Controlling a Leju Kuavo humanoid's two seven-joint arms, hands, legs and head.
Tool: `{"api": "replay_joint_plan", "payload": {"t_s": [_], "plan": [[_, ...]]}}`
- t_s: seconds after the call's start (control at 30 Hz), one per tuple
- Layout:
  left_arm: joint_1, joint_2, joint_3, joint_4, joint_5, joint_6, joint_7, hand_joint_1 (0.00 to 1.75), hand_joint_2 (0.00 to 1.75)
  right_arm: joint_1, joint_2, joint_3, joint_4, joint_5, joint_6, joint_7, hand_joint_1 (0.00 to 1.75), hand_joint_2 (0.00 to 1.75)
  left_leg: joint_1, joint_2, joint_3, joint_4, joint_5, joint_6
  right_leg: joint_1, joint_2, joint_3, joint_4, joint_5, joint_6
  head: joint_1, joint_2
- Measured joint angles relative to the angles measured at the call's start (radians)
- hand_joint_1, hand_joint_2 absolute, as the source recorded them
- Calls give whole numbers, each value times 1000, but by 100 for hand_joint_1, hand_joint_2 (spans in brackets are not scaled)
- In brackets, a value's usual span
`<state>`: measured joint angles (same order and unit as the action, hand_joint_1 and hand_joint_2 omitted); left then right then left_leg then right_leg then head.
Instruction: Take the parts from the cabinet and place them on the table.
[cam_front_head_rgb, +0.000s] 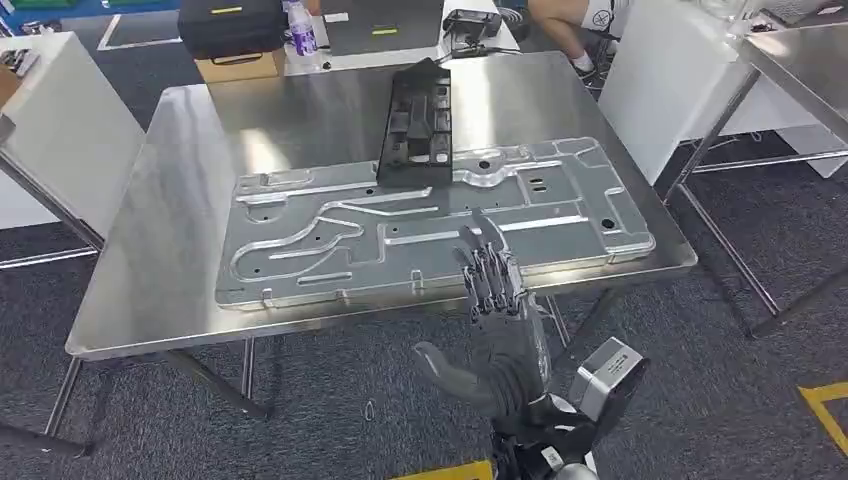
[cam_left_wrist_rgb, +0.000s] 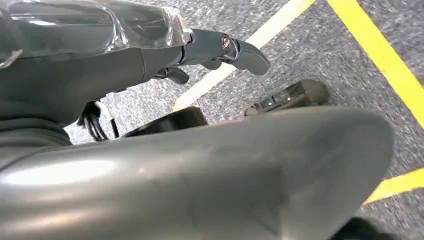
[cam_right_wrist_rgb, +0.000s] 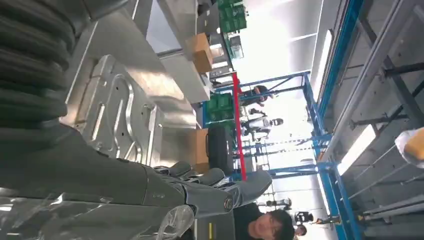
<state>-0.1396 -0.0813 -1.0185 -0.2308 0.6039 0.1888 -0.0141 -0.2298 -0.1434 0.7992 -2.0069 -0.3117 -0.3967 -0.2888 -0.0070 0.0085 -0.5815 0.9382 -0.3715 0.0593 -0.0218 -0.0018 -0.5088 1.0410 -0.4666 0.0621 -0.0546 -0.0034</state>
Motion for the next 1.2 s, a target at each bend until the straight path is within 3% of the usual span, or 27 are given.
{"api": "replay_joint_plan", "payload": {"t_s": [0.03, 0.07, 0.13, 0.17, 0.2, 0.23, 0.3, 0.33, 0.37, 0.4, 0.43, 0.47, 0.5, 0.53, 0.63, 0.67, 0.73, 0.8, 0.83, 0.87, 0.9, 0.97, 1.0, 1.03, 1.13, 1.17, 1.2], "plan": [[-3, 0, 0, 0, 3, 2, -2, 0, 0, -2, 0, 0, -2, 0, 2, -1, 0, 175, -5, 0, -15, 13, 3, -5, 9, 2, 46, -83, -33, -4, 0, 0], [-3, 0, 0, 0, 4, 2, -4, 0, 0, -2, 0, -2, -5, 1, 2, -2, 0, 175, -4, 0, -20, 14, 14, -11, 9, 4, 43, -88, -39, -16, -1, 0], [-4, 0, 0, 0, 7, 3, -5, 0, 0, -2, 0, -2, -6, 4, 3, -3, 0, 175, -1, 0, -32, 13, 32, -19, 15, 3, 26, -85, -26, -28, 0, 0], [-2, 0, 0, 1, 9, 3, -5, 0, 0, -1, 0, -2, -6, 8, 2, -3, 0, 175, -2, -5, -41, 15, 37, -23, 8, -1, 9, -90, -14, -38, 2, 0], [-1, 0, 0, 1, 10, 3, -5, 0, 0, -4, 0, -2, -6, 10, 2, -4, 0, 175, 2, -6, -57, 36, -2, -33, 5, -2, 2, -90, -4, -48, 2, 0], [3, -1, 0, 1, 11, 3, -5, 0, 0, -4, 1, -3, -6, 13, 1, -5, 0, 175, 5, -6, -75, 98, -67, -40, 3, -3, -9, -90, 6, -55, -3, 0], [4, -1, 0, 1, 13, 3, -4, 0, 0, -4, 2, -4, -6, 21, -4, -6, 0, 175, 12, -6, -117, 259, -173, -51, 4, -5, -29, -91, 18, -53, -3, 0], [4, -1, 0, 1, 13, 6, -4, 0, 0, -4, 2, -6, -6, 21, -6, -6, 0, 175, 13, -6, -130, 325, -188, -52, 4, -5, -39, -90, 24, -53, -3, 0], [4, -1, 0, 1, 13, 10, -3, 0, 0, -4, 2, -7, -6, 22, -10, -6, 0, 175, 13, -6, -130, 356, -171, -52, 4, -6, -48, -90, 31, -52, -4, 0], [5, -1, 0, 1, 11, 15, 0, 0, 0, -4, 2, -8, -6, 23, -13, -6, 0, 175, 13, -6, -111, 346, -131, -52, 4, -7, -57, -90, 38, -50, -4, 0], [5, -1, 0, 1, 9, 21, 3, 0, 0, -4, 1, -10, -7, 24, -16, -6, 0, 0, 13, -6, -66, 288, -84, -49, 4, -7, -65, -90, 44, -47, -4, 0], [5, 0, 0, 1, 8, 25, 3, 0, 0, -4, 1, -13, -9, 24, -21, -6, 0, 0, 13, -6, -5, 194, -55, -45, 3, -6, -68, -90, 49, -44, -4, 0], [4, 0, 0, 1, 7, 29, 3, 0, 0, -5, 1, -16, -14, 24, -23, -6, 0, 0, 13, -6, 58, 94, -52, -41, 3, -6, -68, -90, 52, -41, -4, 0], [1, -1, 0, 1, 7, 30, 3, 0, 0, -5, 1, -19, -19, 23, -23, -8, 0, 0, 8, -12, 107, 26, -81, -34, 6, -3, -72, -90, 57, -34, -4, 0], [-1, 0, 0, 1, 7, 33, 4, 0, 0, -7, -1, -26, -28, 15, -23, -13, 0, 0, 1, -15, 105, 0, -90, -27, 3, 4, -80, -93, 77, -15, -3, 0], [-1, -1, 0, 1, 7, 35, 5, 0, 0, -7, -3, -30, -34, 9, -23, -14, 0, 0, 7, -12, 106, -18, -90, -24, 9, 9, -85, -90, 80, -10, -2, 0], [-4, -1, 0, 1, 8, 37, 5, 0, 0, -8, -5, -38, -42, 4, -22, -18, 0, 0, 10, 0, 98, -19, -77, -1, 7, 8, -123, -9, 11, -8, 3, 0], [-7, -1, 0, 1, 8, 38, 5, 0, 0, -7, -8, -41, -43, -2, -21, -18, 0, 0, 2, 11, 91, -19, -71, 9, 8, 8, -193, 167, -75, -6, 3, 0], [-6, -1, 0, 1, 8, 38, 5, 0, 0, -6, -10, -42, -43, -2, -21, -19, 0, 0, -2, 19, 87, -18, -68, 12, 8, 8, -219, 237, -99, -5, 4, 0], [-5, -1, 0, 1, 8, 38, 5, 0, 0, -5, -11, -43, -43, -3, -21, -19, 0, 0, -5, 24, 85, -18, -65, 13, 8, 8, -221, 258, -98, -6, 4, 0], [-5, -1, 0, 1, 8, 38, 5, 0, 0, -4, -13, -45, -44, -3, -22, -19, 0, 0, -8, 32, 84, -18, -64, 13, 9, 7, -195, 222, -74, -10, 4, 0], [-7, -1, 0, 1, 9, 38, 5, 0, 0, -5, -15, -48, -50, -3, -22, -19, 0, 0, -12, 44, 84, -15, -63, 13, 13, -7, -88, 51, -1, -21, 4, 0], [-8, -2, 0, 1, 9, 38, 5, 0, 0, -5, -15, -51, -53, -3, -23, -19, 0, 0, -14, 51, 85, -12, -64, 12, 19, -42, -32, -41, 27, -31, 4, 0], [-8, -3, 0, 1, 10, 38, 5, 0, 0, -7, -16, -55, -56, -2, -23, -19, 0, 0, -25, 57, 80, -4, -67, 7, 30, -71, -12, -86, 17, -34, 4, 0], [-9, -3, 0, 1, 12, 39, 5, 0, 0, -5, -18, -58, -60, -2, -24, -19, 0, 0, -23, 83, 73, -2, -62, 0, 30, -43, -26, -88, 22, -44, 2, 0], [-9, -3, 0, 1, 12, 39, 5, 0, 0, -4, -19, -58, -60, -2, -25, -19, 0, 0, -28, 91, 72, 3, -65, -3, 21, -34, -28, -93, 29, -52, 3, 0], [-11, -3, 0, 1, 13, 39, 5, 0, 0, -5, -20, -58, -64, -2, -27, -19, 0, 0, -22, 59, 64, 20, -84, -14, 16, -27, -31, -94, 33, -55, 2, 0]]}}
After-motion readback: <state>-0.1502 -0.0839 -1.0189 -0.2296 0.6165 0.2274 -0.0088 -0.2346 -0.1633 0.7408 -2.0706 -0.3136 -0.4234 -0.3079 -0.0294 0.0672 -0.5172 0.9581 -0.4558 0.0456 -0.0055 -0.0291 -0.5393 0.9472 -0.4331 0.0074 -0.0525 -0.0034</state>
